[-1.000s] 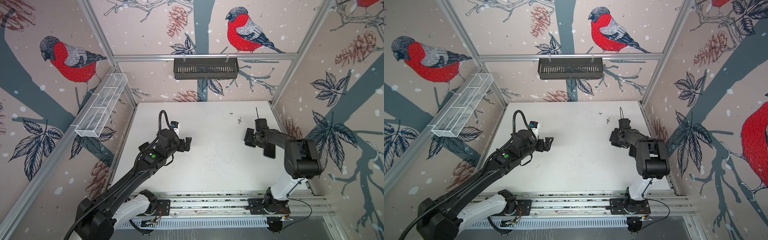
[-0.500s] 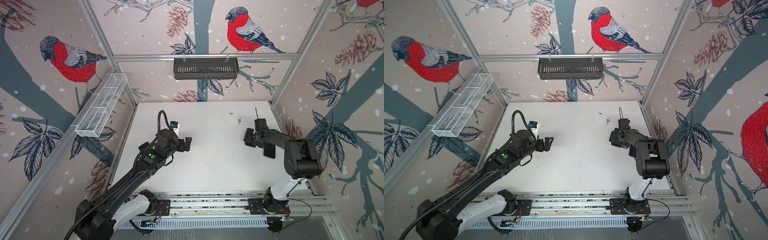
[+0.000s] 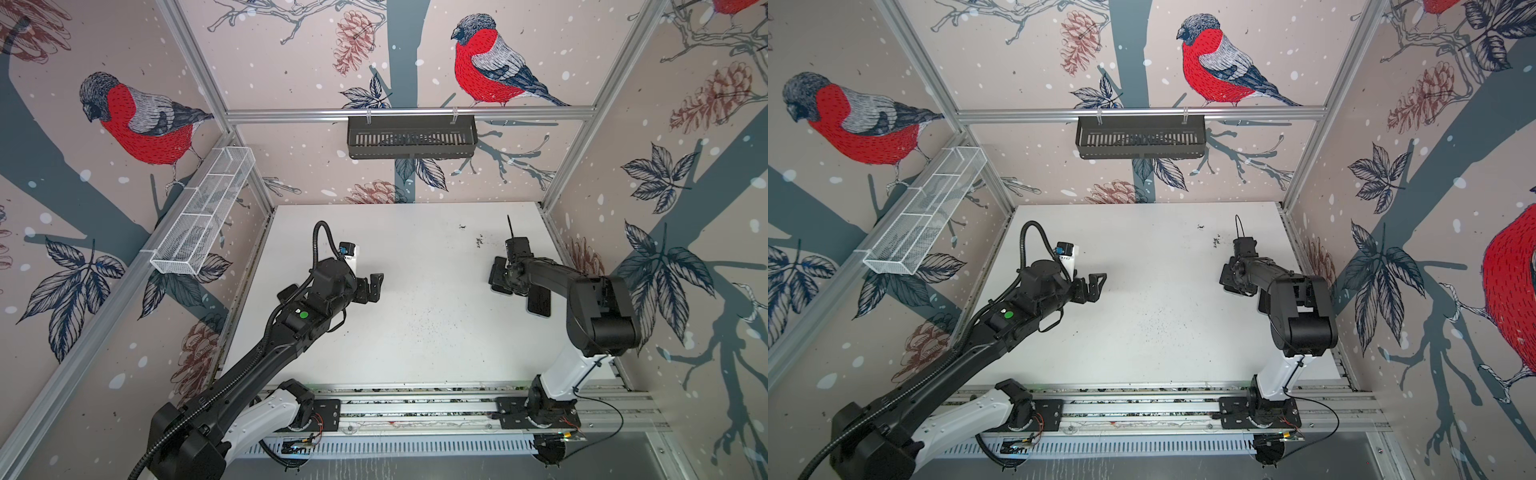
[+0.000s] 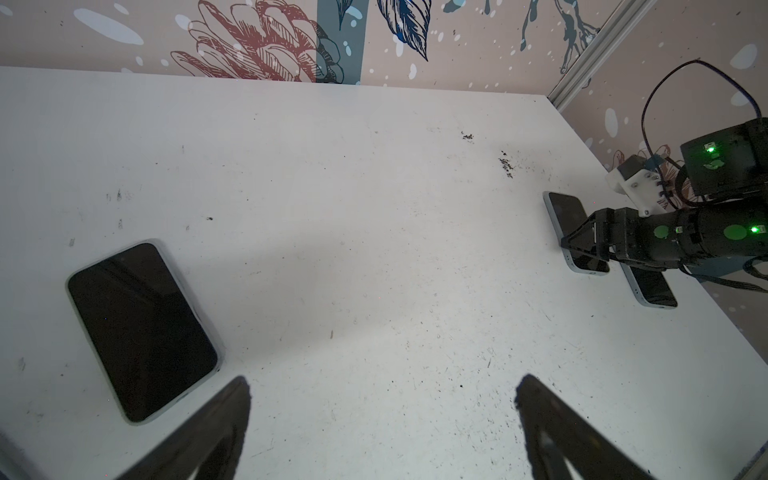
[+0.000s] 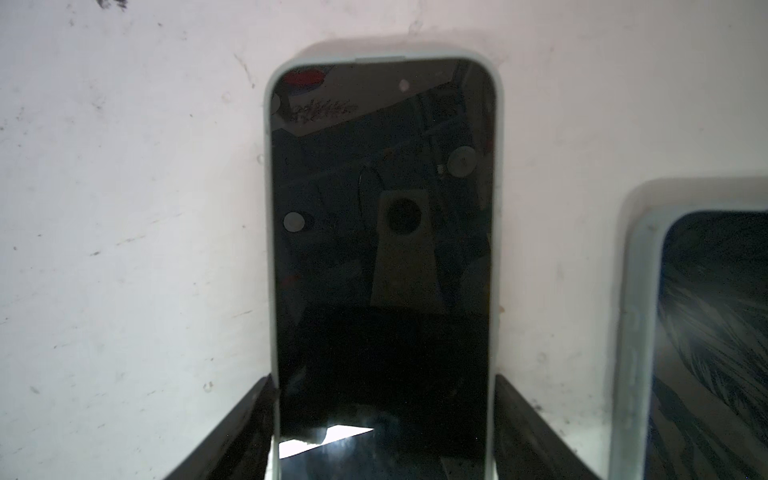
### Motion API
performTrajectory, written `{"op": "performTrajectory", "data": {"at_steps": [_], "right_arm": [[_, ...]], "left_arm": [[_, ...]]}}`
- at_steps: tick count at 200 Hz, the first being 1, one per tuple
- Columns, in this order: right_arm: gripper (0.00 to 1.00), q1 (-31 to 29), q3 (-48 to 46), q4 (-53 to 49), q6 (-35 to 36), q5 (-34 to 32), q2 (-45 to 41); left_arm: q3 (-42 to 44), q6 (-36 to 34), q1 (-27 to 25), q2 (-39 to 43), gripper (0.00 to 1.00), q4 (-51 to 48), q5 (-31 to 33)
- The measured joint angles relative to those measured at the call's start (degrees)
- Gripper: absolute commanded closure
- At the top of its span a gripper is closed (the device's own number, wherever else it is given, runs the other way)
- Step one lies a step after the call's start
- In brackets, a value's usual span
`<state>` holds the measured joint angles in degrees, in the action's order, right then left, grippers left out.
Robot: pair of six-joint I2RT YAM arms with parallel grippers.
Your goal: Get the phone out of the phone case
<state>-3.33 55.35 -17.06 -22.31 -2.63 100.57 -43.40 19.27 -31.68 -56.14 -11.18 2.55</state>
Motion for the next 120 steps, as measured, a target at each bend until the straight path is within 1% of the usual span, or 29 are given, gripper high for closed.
{"op": "performTrajectory", "data": {"at_steps": [38, 74, 108, 120], "right_arm": [[0.34, -0.3, -0.7, 1.2, 0.0, 0.0, -0.8], [0.38, -1.1, -1.0, -1.0, -0.2, 0.7, -2.0], [0.4, -3.3, -1.1, -3.3, -0.4, 1.9, -3.0], [0.41, -4.6, -1.2, -3.8, -0.4, 2.3, -3.4]], "left_arm": [[0.0, 0.0, 0.0, -0.5, 0.01, 0.2, -0.8], [0.0, 0.0, 0.0, -1.6, 0.01, 0.2, -0.8], [0.1, 0.3, 0.0, -2.6, 0.01, 0.3, -1.1], [0.9, 1.0, 0.0, -2.6, 0.01, 2.1, -1.7]]}}
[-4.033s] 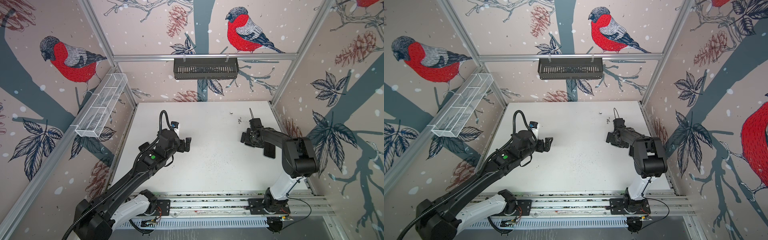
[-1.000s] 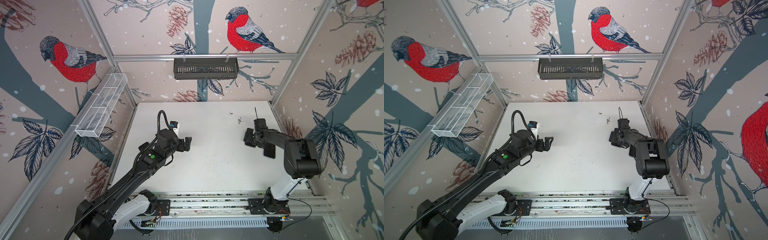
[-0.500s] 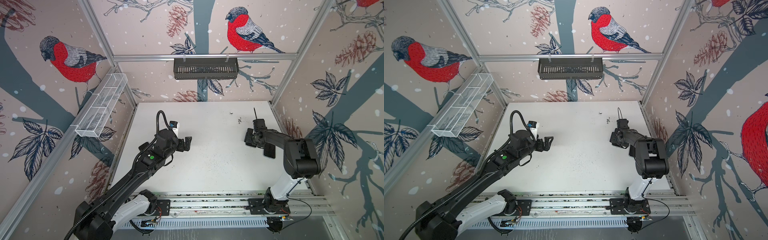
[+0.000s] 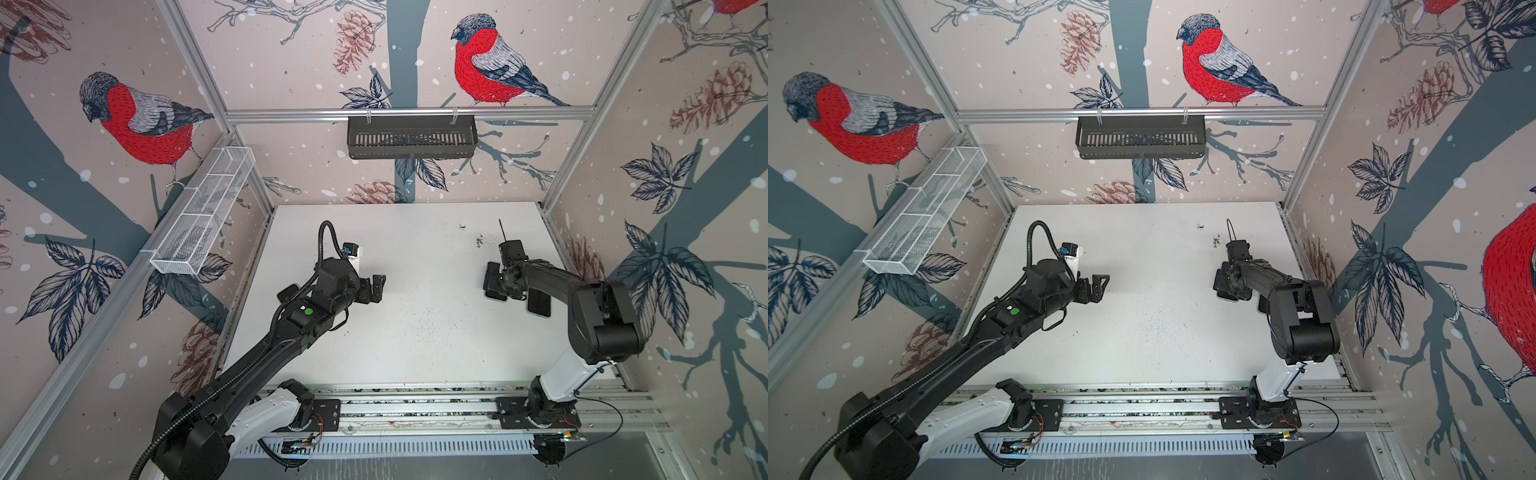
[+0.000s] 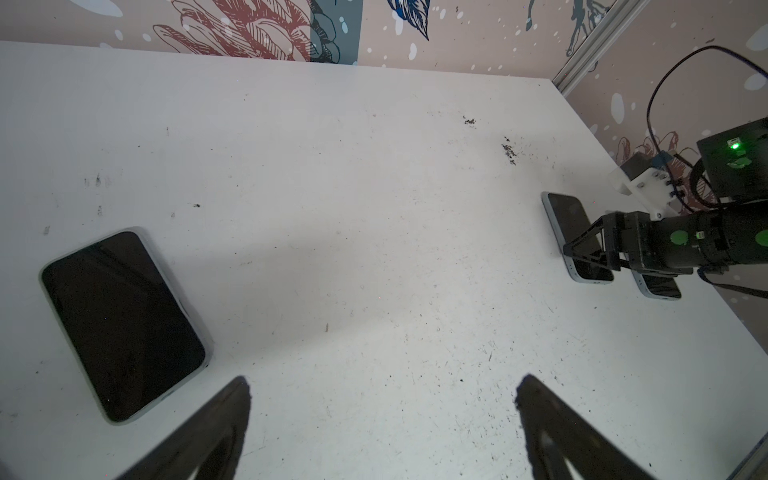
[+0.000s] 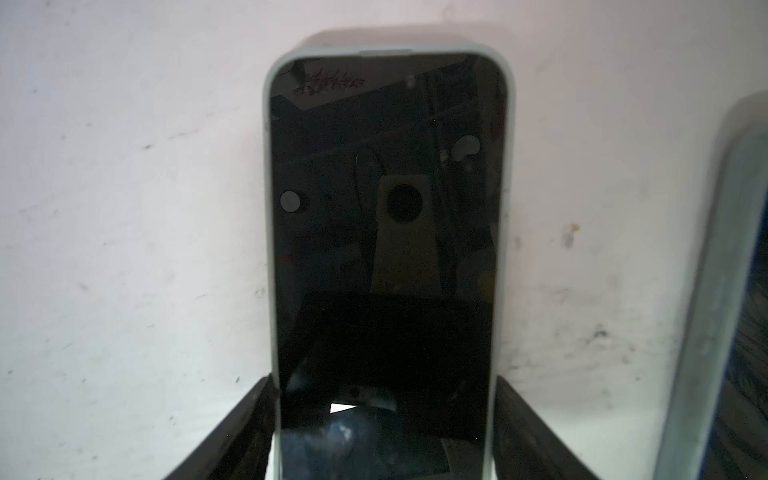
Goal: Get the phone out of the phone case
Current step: 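Carry the cased phone toward the left gripper while the left arm reaches toward it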
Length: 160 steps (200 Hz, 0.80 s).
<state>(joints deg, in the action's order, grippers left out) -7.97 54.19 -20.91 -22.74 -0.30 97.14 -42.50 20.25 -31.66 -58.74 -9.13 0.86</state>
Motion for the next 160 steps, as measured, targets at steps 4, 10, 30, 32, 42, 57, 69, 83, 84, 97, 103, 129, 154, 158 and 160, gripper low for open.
{"op": "performTrajectory", "data": {"at_steps": [4, 10, 30, 32, 42, 57, 69, 83, 84, 97, 103, 129, 154, 158, 160], "right_arm": [[0.41, -0.6, 0.0, -0.1, 0.0, 0.2, -0.1], [0.42, -1.4, 0.0, 0.0, 0.0, 0.3, -0.3], [0.43, -4.4, 0.0, 0.0, 0.0, 0.6, -1.0], [0.43, -4.8, -0.1, 0.0, 0.0, 0.7, -1.0], [0.43, -6.3, -0.2, 0.1, 0.0, 0.9, -1.5], [0.44, -8.5, -0.4, 0.4, 0.0, 0.9, -2.2], [0.45, -10.2, -0.7, 1.0, 0.0, 0.9, -2.9], [0.46, -12.0, -1.2, 2.1, 0.0, 1.0, -3.7], [0.46, -12.0, -1.2, 2.2, 0.0, 1.0, -3.7], [0.47, -13.0, -1.6, 3.1, 0.1, 1.8, -4.0], [0.47, -13.2, -1.7, 3.4, 0.1, 2.0, -4.0], [0.48, -13.9, -1.9, 3.8, 0.1, 1.6, -3.9], [0.48, -15.2, -1.9, 4.2, 0.4, 1.8, -2.7], [0.5, -15.5, -1.9, 4.2, 0.5, 1.8, -2.5], [0.5, -15.6, -1.9, 4.2, 0.5, 1.8, -2.3]], "left_arm": [[0.4, 0.5, 0.0, -0.1, 0.02, 0.6, -0.7], [1.1, 1.0, 0.0, -0.3, 0.01, 1.5, -1.3], [2.8, 3.2, -0.2, -1.9, 0.03, 3.9, -4.0], [2.9, 3.6, -0.3, -2.1, 0.03, 4.1, -4.2], [3.2, 4.6, -0.7, -3.3, 0.03, 5.3, -5.3], [3.6, 6.4, -1.4, -5.0, 0.03, 8.2, -7.3], [4.1, 7.8, -1.9, -6.3, 0.03, 10.5, -8.4], [4.7, 9.6, -2.3, -8.0, 0.04, 13.6, -9.8], [4.8, 9.8, -2.3, -8.3, 0.04, 14.0, -9.8], [5.2, 11.3, -2.7, -9.9, 0.05, 16.5, -10.7], [5.2, 11.8, -3.0, -10.7, 0.05, 17.6, -11.3], [5.1, 13.9, -4.1, -13.6, 0.05, 21.0, -12.2], [5.0, 15.1, -4.7, -15.0, 0.05, 22.8, -12.6], [5.0, 15.3, -4.7, -15.1, 0.05, 23.1, -12.6], [5.0, 15.4, -4.8, -15.2, 0.05, 23.2, -12.6]]}}
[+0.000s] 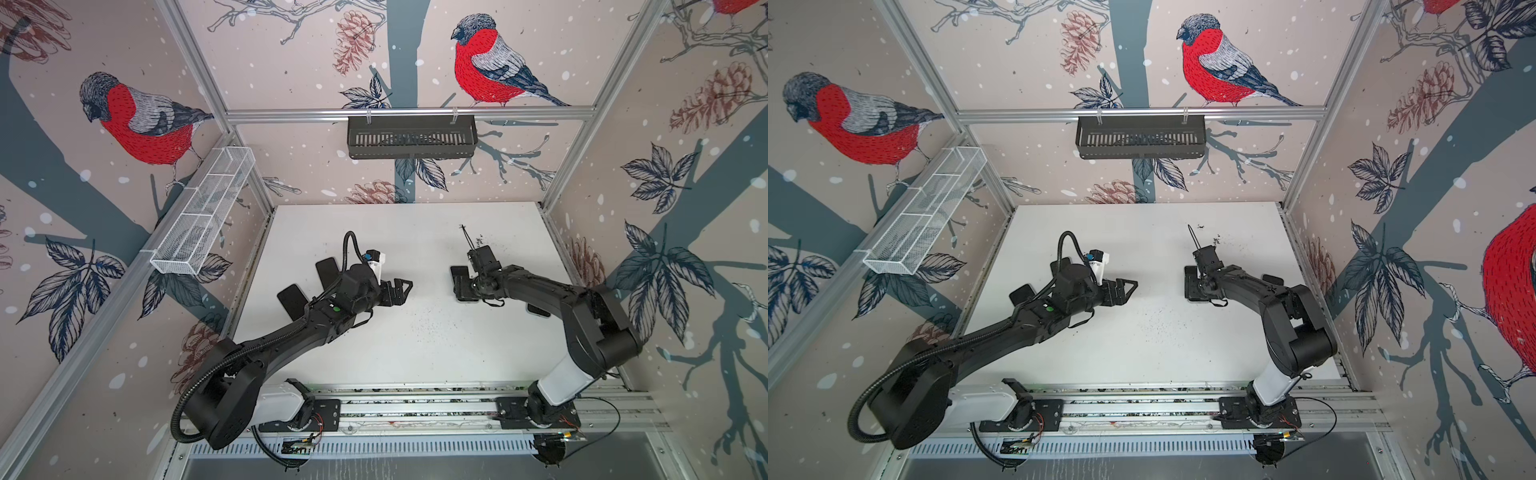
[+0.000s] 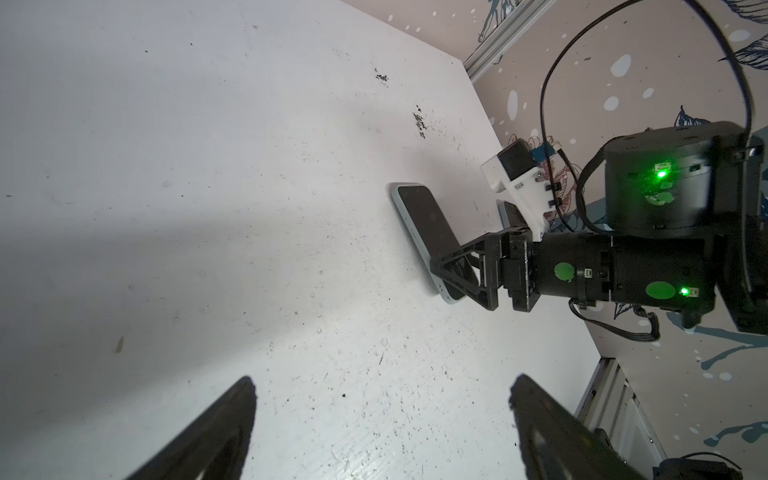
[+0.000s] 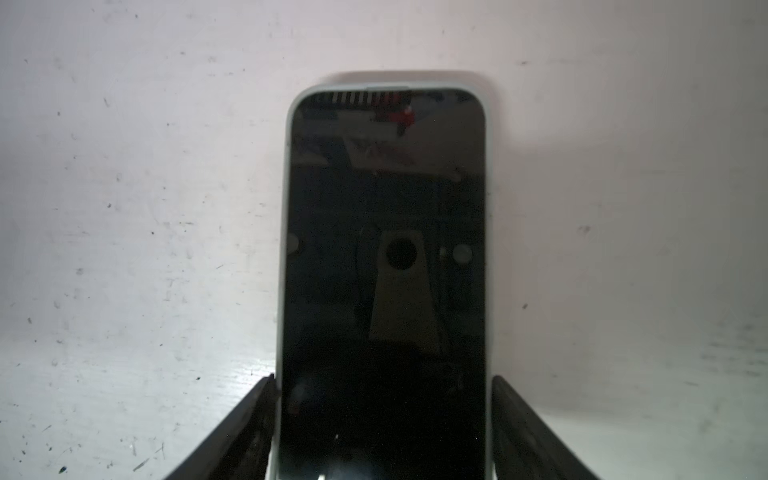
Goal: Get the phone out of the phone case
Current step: 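Carry the cased phone toward the left gripper while the left arm reaches toward it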
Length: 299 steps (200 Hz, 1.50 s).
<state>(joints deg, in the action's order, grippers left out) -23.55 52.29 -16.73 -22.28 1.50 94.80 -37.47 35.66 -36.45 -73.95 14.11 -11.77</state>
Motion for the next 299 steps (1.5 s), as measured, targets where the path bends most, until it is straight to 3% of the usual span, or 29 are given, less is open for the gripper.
{"op": "performTrajectory", "data": {"at_steps": [104, 222, 266, 299], "right_arm": [[0.59, -8.7, -4.1, 3.7, 0.1, -0.8, -3.9], [0.61, -14.5, -11.0, 11.5, 3.9, 6.3, -13.4], [0.63, -17.1, -12.0, 13.1, 4.7, 8.6, -14.0], [0.63, -18.6, -12.7, 13.8, 4.7, 9.2, -14.2]], "left_arm": [[1.3, 7.3, -1.9, -8.2, 0.06, 9.6, -1.7], [4.9, 19.0, -2.9, -18.8, 0.09, 27.0, -4.5], [5.1, 21.1, -2.9, -21.2, 0.16, 30.9, -4.6], [5.4, 22.0, -2.8, -22.6, 0.3, 32.9, -4.6]]}}
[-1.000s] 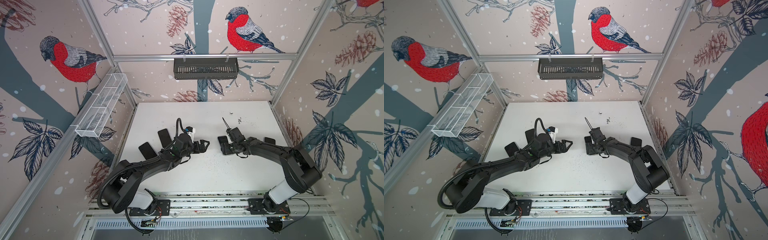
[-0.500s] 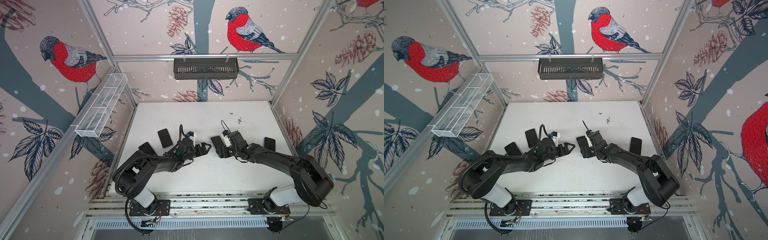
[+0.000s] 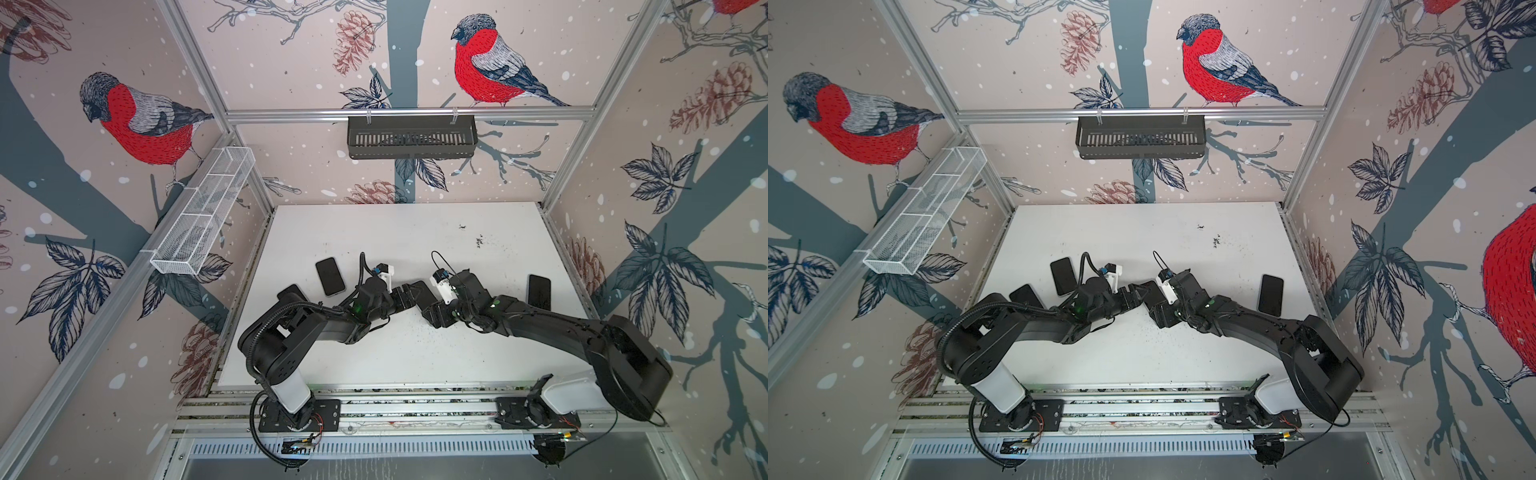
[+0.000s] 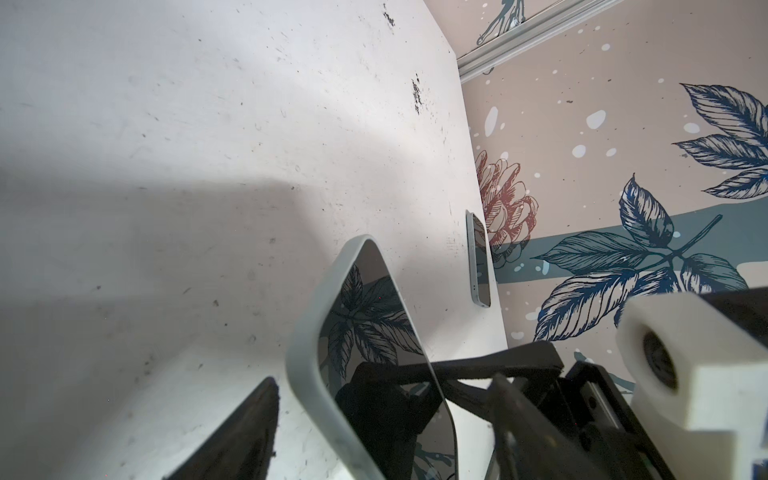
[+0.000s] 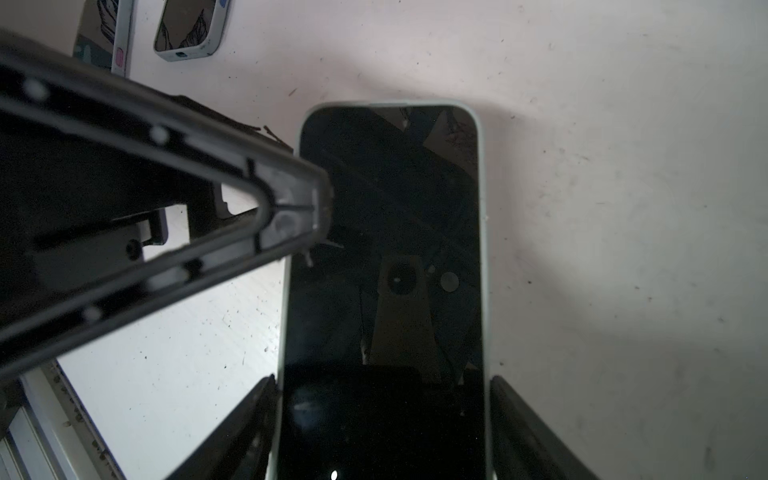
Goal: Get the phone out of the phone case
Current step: 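Carry the cased phone toward the left gripper while the left arm reaches toward it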
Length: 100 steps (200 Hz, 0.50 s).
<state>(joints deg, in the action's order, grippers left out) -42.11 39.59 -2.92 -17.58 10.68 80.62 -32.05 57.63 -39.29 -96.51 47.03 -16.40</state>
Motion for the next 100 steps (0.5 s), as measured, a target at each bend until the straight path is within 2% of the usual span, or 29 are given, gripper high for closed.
{"op": "performTrajectory", "data": {"at_steps": [24, 78, 100], "right_arm": [[0.64, -0.4, -0.3, 0.0, 0.0, 0.2, -0.1], [0.65, -0.7, -0.9, 0.8, 0.0, 0.9, -0.9], [0.65, -1.0, -1.2, 1.5, 0.0, 1.6, -1.5]], "left_arm": [[0.7, 0.7, 0.4, -0.2, 0.42, 1.2, 0.0], [1.1, 1.3, 0.6, -1.1, 0.56, 3.3, -0.1], [1.3, 2.1, 0.7, -1.8, 0.71, 4.0, -0.2]]}}
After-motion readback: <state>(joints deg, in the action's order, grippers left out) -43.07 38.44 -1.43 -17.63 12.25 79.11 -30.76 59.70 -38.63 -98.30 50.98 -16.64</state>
